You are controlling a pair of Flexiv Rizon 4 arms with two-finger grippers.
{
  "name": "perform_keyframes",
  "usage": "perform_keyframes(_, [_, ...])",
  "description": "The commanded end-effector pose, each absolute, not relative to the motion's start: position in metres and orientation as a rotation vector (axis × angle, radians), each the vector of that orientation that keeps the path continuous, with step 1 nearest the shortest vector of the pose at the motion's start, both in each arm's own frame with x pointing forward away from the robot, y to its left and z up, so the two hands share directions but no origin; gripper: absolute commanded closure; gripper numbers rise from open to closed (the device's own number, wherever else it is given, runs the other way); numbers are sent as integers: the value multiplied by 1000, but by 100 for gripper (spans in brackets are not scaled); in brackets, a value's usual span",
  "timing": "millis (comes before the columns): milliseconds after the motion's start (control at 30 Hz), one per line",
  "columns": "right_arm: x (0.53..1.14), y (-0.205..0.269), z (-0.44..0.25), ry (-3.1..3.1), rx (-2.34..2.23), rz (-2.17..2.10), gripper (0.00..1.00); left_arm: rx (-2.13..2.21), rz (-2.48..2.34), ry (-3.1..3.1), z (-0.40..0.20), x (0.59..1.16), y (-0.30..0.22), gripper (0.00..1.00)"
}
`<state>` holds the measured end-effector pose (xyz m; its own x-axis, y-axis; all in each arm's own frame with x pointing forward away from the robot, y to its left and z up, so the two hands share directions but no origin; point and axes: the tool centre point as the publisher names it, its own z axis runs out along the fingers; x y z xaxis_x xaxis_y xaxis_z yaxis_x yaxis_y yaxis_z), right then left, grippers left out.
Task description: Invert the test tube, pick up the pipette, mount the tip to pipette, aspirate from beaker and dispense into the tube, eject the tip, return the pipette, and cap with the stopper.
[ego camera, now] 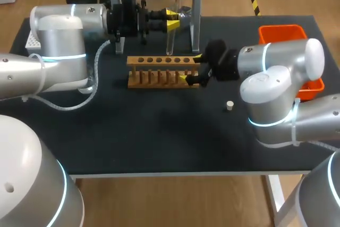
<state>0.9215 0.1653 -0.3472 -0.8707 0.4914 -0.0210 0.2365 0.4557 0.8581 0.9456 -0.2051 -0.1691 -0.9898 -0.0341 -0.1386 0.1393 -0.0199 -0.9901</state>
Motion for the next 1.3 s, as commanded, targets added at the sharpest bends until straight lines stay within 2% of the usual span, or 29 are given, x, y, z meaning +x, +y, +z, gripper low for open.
perform_keyframes(33, [922,166,-349,2449,609,1375,0,117,-2158,2115,-169,947,-205,100])
perform_keyframes(1300, [920,166,-347,2452,599,1379,0,70,-2246,2067,-174,957,-206,100])
